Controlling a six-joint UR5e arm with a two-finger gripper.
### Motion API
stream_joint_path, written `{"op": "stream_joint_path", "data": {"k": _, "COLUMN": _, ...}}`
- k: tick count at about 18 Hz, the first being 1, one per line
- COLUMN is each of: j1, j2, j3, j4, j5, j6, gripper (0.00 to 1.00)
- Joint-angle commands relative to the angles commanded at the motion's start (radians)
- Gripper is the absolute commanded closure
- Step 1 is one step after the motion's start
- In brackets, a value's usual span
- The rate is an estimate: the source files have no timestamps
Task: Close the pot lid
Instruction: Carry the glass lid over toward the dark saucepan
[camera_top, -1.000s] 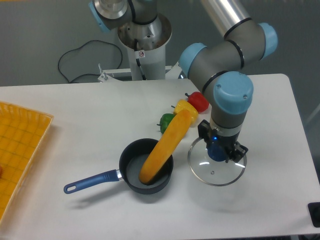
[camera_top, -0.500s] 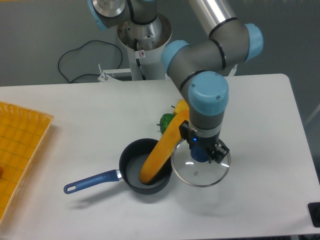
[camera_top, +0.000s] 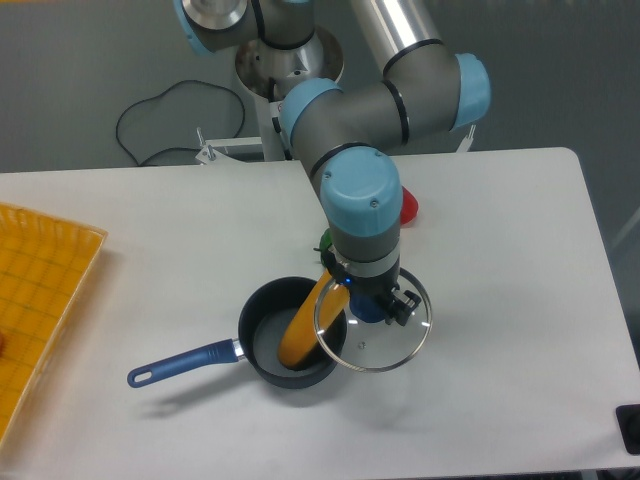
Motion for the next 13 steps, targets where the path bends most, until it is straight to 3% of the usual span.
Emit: {"op": "stream_joint_path", "data": {"k": 13, "j1": -0.074, "j2": 0.002, "j3": -0.005, "j4": -0.083, "j5": 0.002, "j6": -0.132, "gripper": 0.49}}
